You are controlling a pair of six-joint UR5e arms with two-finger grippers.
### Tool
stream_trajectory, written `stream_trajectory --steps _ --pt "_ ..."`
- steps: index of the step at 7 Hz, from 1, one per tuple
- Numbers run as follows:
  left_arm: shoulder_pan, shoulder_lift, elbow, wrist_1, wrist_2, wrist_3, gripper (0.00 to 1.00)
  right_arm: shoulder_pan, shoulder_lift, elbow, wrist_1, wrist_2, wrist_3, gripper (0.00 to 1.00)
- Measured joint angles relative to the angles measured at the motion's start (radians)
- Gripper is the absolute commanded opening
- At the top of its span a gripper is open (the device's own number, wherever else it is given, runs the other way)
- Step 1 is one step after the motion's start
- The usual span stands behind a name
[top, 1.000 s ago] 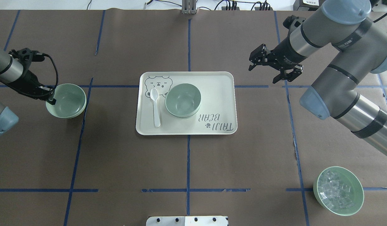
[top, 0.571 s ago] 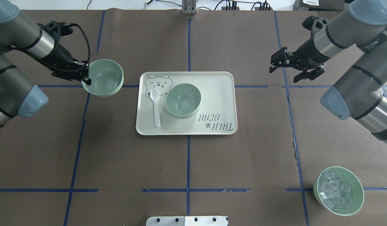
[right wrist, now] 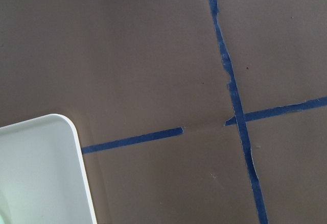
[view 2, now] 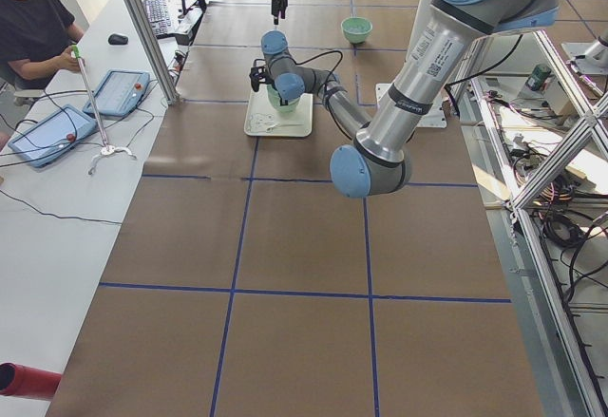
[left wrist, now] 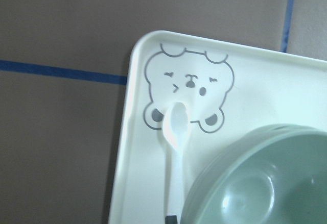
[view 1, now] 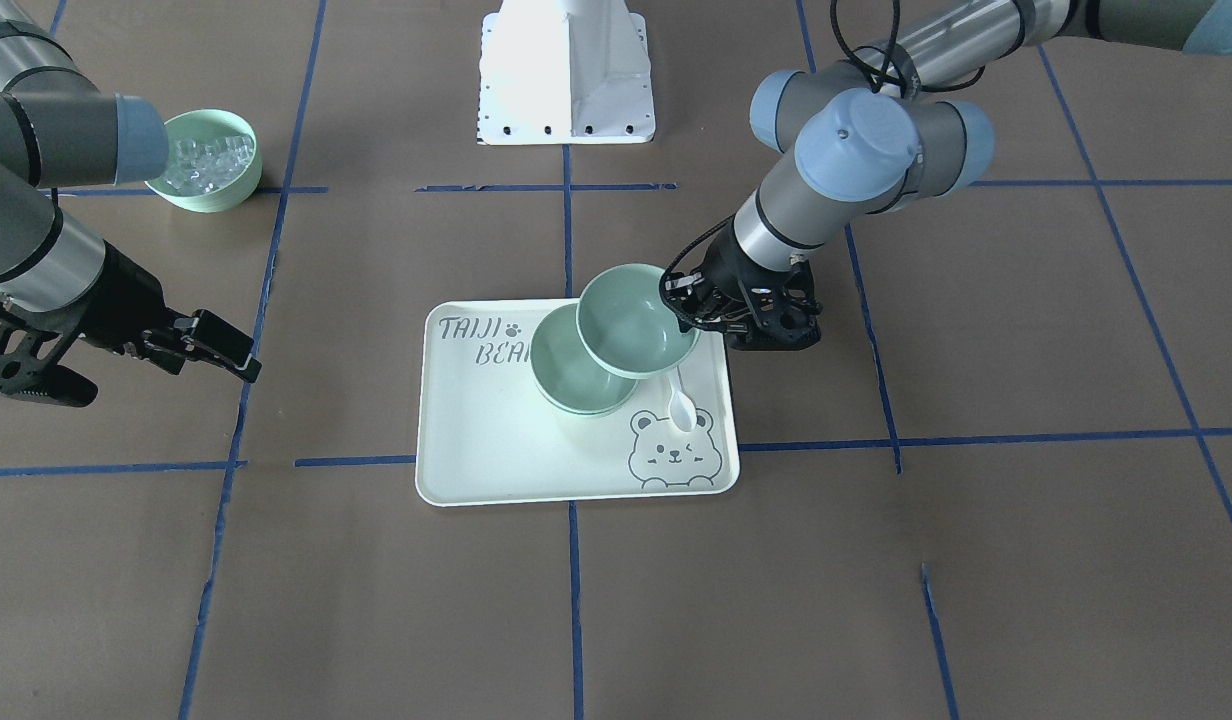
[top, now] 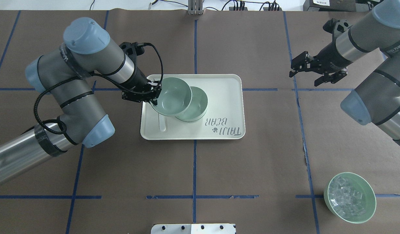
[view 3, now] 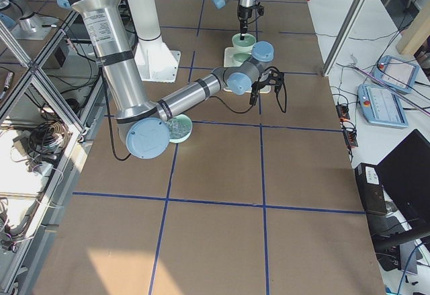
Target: Stack green bowls together
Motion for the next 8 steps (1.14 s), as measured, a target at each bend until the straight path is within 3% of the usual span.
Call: stream_trajectory --steps 3,8 --pt "0.041 -0.066 0.061 -0.003 0.062 -0.008 0.0 0.0 -0.002 0.002 0.001 -0.002 -0.001 1.0" --pt "0.04 -0.071 0.084 -0.031 0.089 0.0 0.0 0.0 -0.004 0.006 0.001 -0.002 -0.001 1.0"
